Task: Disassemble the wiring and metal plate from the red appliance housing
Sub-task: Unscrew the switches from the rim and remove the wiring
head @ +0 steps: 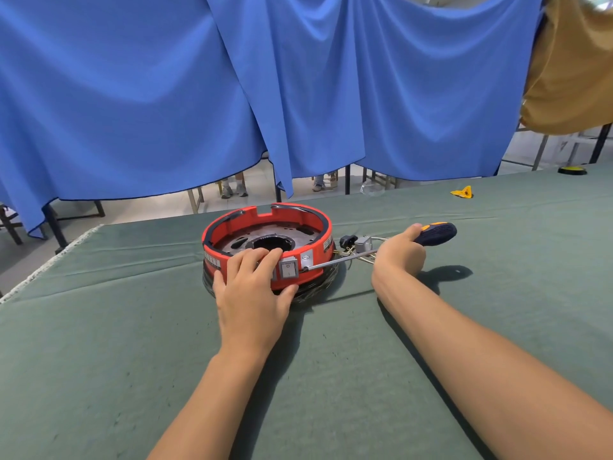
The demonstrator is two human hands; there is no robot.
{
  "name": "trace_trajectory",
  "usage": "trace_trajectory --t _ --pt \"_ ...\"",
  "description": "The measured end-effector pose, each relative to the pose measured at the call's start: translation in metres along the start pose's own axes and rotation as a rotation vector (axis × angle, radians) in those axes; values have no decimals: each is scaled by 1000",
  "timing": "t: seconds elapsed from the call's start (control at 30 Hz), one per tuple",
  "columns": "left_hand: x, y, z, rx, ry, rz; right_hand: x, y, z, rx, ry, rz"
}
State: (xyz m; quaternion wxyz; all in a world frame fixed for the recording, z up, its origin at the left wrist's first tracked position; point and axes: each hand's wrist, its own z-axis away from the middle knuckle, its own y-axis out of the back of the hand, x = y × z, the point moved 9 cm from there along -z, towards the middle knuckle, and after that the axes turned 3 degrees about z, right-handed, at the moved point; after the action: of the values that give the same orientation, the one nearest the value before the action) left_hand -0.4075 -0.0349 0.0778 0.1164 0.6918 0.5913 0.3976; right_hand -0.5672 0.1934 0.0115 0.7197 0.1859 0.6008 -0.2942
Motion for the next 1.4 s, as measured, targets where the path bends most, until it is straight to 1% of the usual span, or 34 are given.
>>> trace_trajectory --t 0.27,0.4,0.53,0.7,0.83,0.9,1.13,1.4 --pt "-1 0 -1 -27 40 118 -3 -13 7 14 -6 75" --pt "0 -2 0 -21 37 144 -4 -36 18 -30 63 208" --pt "1 -2 -1 -17 41 126 -3 -46 23 -54 72 241" --pt "1 -1 -2 -33 16 101 -7 -37 17 -75 84 194" --pt "4 -2 0 -31 -4 62 -5 -13 9 -6 66 96" --pt "5 -2 1 -30 2 61 -4 -7 9 0 49 63" --pt "4 1 2 -15 4 53 -6 -18 30 -19 53 47" --pt "2 -1 0 -11 25 60 -14 -20 33 -69 74 17"
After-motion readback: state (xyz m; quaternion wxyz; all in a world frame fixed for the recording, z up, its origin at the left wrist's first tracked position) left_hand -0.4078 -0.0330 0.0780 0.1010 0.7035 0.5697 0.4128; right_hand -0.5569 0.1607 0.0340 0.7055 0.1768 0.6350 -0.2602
